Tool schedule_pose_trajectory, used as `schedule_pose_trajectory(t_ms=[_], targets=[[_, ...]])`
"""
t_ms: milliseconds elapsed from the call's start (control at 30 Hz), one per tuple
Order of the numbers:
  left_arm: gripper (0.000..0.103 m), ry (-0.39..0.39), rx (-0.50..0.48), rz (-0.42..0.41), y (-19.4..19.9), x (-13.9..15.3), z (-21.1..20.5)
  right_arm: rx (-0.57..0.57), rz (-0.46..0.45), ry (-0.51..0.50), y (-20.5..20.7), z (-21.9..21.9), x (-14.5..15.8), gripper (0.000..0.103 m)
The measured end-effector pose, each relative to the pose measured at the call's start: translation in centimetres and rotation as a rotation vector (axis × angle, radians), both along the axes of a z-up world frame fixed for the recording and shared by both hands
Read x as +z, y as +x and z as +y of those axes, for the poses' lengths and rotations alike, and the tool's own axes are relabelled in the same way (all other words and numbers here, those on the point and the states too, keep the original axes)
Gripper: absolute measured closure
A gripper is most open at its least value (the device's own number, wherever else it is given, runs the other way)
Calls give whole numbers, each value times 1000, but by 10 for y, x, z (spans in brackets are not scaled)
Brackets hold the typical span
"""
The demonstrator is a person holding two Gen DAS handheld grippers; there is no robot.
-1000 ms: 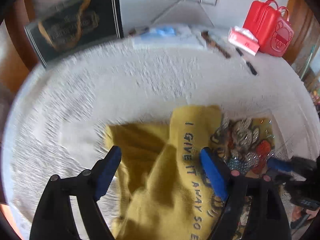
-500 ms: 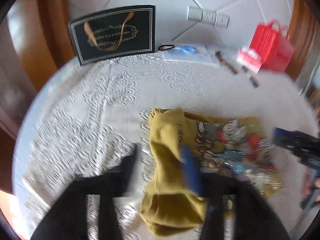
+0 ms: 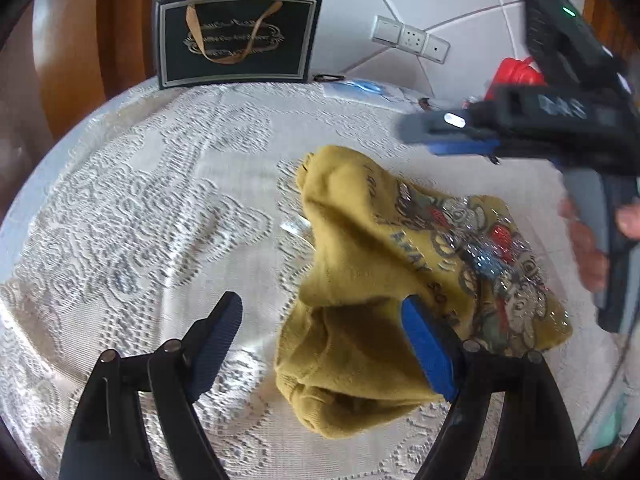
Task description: Fold clothes
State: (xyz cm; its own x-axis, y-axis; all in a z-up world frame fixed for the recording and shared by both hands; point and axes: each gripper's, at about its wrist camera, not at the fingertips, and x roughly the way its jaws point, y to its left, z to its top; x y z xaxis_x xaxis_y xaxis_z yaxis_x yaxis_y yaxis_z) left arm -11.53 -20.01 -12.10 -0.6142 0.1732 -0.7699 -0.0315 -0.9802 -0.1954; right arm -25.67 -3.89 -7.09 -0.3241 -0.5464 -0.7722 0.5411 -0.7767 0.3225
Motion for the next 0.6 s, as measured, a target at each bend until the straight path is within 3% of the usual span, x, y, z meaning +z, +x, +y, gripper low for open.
schedule_pose_trajectory(t_ms=[33,100,200,233,267,300,333,400,433,467,500,533,600], targets=[[31,-4,-4,-1,1,-1,1,15,-6,-3,-4,-9,-3,40],[57,13,-7,-12,2,-4,-2,48,-17,5,-10,-27,-12,36],[87,18,15,-21,1,-6,-8,110,-22,75,-15,-57,-31,40],[90,18,28,-20,1,-6,-11,147,-17,166,-13,-71,-42,53],[94,10,52,-12,2,-5,-14,156,2,263,-10,-79,-49,92],[95,-9,77,1,3,-2,-16,165,19,306,-8,-82,-51,92],[95,-42,115,21,4,2,-20,179,55,282,-2,-80,-45,92],[95,-86,175,38,6,4,-24,156,142,145,3,-61,-20,92],[95,-108,205,34,5,3,-27,77,204,55,-1,-42,-5,92],[95,-131,241,22,2,-1,-31,10,249,39,-7,-31,0,84],[95,-148,266,12,0,-3,-33,-25,251,44,-13,-26,1,68],[95,-149,275,4,-2,-5,-35,-34,171,43,-24,-19,-4,60],[93,-88,266,21,-1,-3,-39,-41,73,31,-29,-10,-10,57]])
